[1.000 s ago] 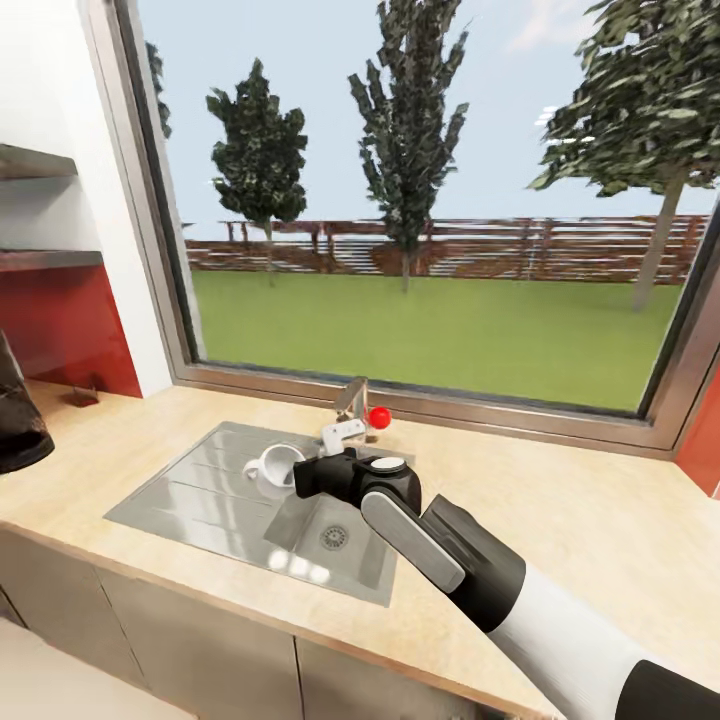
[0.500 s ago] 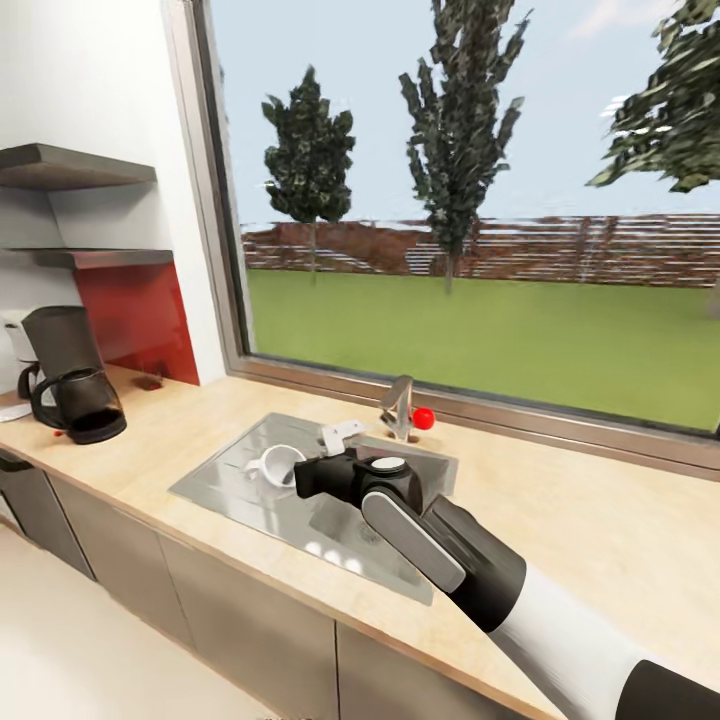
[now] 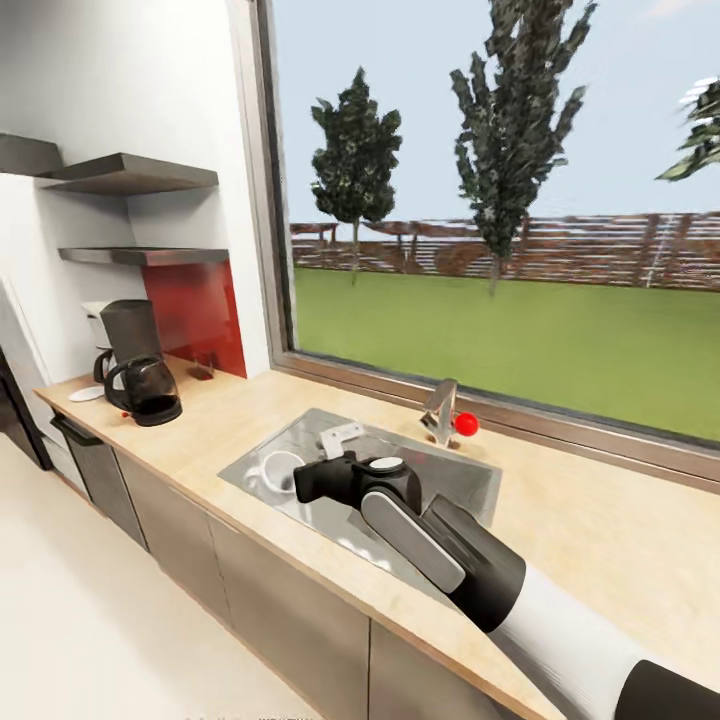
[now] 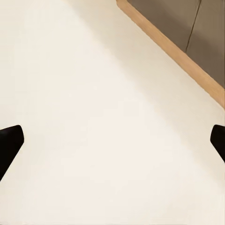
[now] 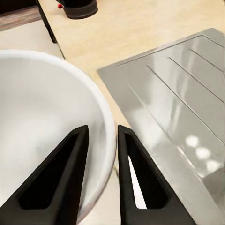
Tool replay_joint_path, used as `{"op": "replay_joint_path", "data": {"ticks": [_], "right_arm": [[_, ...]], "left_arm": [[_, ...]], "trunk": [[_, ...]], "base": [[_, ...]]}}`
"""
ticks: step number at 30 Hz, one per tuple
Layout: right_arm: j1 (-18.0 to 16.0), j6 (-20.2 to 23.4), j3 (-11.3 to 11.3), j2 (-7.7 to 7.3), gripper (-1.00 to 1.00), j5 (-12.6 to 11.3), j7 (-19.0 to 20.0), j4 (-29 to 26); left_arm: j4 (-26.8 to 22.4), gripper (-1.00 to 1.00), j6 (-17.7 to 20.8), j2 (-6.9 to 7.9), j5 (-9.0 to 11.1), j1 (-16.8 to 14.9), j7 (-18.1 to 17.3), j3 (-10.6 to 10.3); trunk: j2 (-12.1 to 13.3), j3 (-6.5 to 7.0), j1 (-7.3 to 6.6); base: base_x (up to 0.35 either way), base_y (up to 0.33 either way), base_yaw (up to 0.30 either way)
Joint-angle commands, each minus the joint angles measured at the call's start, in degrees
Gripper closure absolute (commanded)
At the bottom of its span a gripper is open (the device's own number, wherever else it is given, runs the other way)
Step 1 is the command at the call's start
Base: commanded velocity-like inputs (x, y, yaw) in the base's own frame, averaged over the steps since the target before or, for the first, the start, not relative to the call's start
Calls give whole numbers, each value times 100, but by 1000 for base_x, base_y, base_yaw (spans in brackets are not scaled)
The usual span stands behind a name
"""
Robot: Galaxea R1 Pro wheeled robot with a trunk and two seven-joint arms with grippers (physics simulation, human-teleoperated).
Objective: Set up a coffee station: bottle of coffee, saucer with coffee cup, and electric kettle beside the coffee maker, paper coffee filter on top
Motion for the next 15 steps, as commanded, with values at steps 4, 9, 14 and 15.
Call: {"op": "replay_joint_path", "data": {"ticks": [4, 9, 14, 15], "right_arm": [[-3, 16, 4, -2, 100, -64, -46, -5], [-3, 19, 4, 1, 100, -64, -46, -5], [-3, 20, 4, 5, 100, -64, -46, -5], [-3, 20, 4, 5, 100, -64, -46, -5]], "left_arm": [[6, -100, -112, 24, 245, -6, 39, 18], [4, -100, -134, 47, 474, -13, 38, 19], [3, -100, -137, 78, 518, -16, 33, 5], [3, -100, -137, 80, 518, -16, 31, -4]], "trunk": [[-4, -3, 2], [-4, -3, 2], [-4, -3, 2], [-4, -3, 2]], "base": [[0, 0, 278], [0, 0, 278], [0, 0, 278], [0, 0, 278]]}}
